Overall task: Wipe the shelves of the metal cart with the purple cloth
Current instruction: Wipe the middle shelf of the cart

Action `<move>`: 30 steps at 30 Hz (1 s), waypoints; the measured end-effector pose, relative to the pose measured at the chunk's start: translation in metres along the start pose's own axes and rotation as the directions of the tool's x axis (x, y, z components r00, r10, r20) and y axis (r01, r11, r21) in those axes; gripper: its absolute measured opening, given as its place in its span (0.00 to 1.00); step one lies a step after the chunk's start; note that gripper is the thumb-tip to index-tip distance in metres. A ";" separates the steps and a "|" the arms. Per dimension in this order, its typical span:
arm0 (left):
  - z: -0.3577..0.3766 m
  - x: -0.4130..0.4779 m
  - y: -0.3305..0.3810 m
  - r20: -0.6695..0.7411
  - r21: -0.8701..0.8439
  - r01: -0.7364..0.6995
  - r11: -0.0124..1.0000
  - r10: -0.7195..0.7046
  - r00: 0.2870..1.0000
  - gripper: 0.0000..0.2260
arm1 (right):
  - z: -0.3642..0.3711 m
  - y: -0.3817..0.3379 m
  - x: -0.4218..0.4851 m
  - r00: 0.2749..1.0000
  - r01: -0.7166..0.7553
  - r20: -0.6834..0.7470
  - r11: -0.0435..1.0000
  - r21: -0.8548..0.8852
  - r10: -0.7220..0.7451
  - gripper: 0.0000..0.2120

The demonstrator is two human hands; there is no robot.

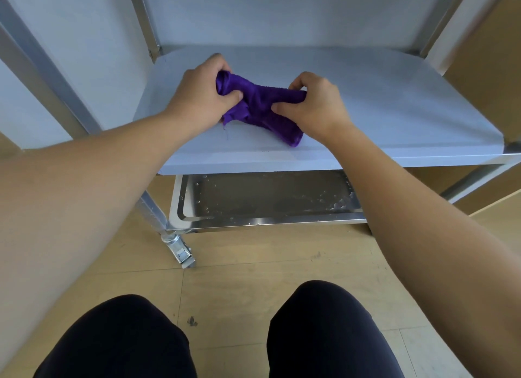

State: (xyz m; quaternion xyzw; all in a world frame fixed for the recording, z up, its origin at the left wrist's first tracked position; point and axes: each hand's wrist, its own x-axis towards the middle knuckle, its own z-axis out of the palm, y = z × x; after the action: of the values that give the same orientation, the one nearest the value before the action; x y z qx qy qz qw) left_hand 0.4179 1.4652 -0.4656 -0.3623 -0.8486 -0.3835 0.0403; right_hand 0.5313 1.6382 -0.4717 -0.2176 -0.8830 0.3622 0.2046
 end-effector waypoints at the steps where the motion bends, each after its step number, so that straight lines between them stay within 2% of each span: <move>1: 0.002 0.000 0.003 -0.021 0.004 0.004 1.000 -0.004 1.000 0.13 | 0.003 -0.002 -0.001 0.999 -0.033 -0.039 0.999 -0.012 0.032 0.14; 4: 0.008 0.000 0.012 -0.031 0.029 -0.032 0.999 0.033 0.999 0.13 | 0.012 -0.010 -0.002 0.983 -0.155 -0.101 0.988 0.025 0.156 0.14; 6: 0.012 0.000 0.019 0.002 0.029 -0.039 0.999 0.039 0.999 0.14 | 0.016 -0.017 -0.003 0.979 -0.181 -0.061 0.969 0.167 0.193 0.11; 9: 0.016 -0.002 0.025 0.144 -0.036 0.004 0.999 0.001 0.990 0.18 | 0.019 -0.030 -0.005 0.976 -0.217 0.087 0.853 0.475 0.200 0.17; 11: 0.020 -0.004 0.025 0.246 -0.111 -0.008 0.994 0.036 0.969 0.18 | 0.019 -0.033 -0.006 0.974 -0.225 0.137 0.821 0.524 0.179 0.18; 14: 0.022 -0.008 0.022 0.283 -0.282 -0.013 0.959 0.096 0.954 0.18 | 0.018 -0.017 -0.005 0.972 -0.225 0.199 0.761 0.609 0.128 0.18; 16: 0.023 -0.010 0.018 0.287 -0.265 0.017 0.964 0.062 0.956 0.20 | 0.024 0.000 -0.005 0.968 -0.244 0.203 0.729 0.639 0.147 0.25; 18: 0.026 -0.009 0.013 0.260 -0.202 0.048 0.978 0.006 0.965 0.21 | 0.031 0.010 -0.006 0.978 -0.209 0.129 0.779 0.591 0.165 0.28; 19: 0.027 -0.010 0.012 0.211 -0.171 0.010 0.985 0.026 0.977 0.20 | 0.034 0.012 -0.007 0.984 -0.174 0.080 0.811 0.558 0.157 0.27; 22: 0.026 -0.017 0.011 0.037 0.018 -0.195 0.981 0.194 0.980 0.14 | 0.036 0.006 -0.012 0.998 -0.044 -0.027 0.909 0.415 0.060 0.26; 24: 0.021 -0.031 0.010 0.000 0.193 -0.277 0.941 0.282 0.959 0.10 | 0.030 -0.001 -0.024 0.996 0.070 -0.073 0.952 0.298 -0.051 0.26; 27: 0.015 -0.068 0.006 -0.024 0.397 -0.381 0.835 0.425 0.905 0.08 | 0.020 -0.005 -0.050 0.968 0.240 -0.108 0.959 0.151 -0.225 0.26; 30: 0.019 -0.116 -0.006 0.021 0.457 -0.471 0.754 0.520 0.854 0.06 | 0.015 -0.006 -0.085 0.926 0.374 -0.082 0.926 0.056 -0.369 0.25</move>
State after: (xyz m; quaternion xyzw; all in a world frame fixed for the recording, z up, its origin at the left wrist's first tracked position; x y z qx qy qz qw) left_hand 0.5034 1.4074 -0.5227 -0.5336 -0.7833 -0.1728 0.2682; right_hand 0.5920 1.5803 -0.4944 -0.0517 -0.8871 0.3401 0.3079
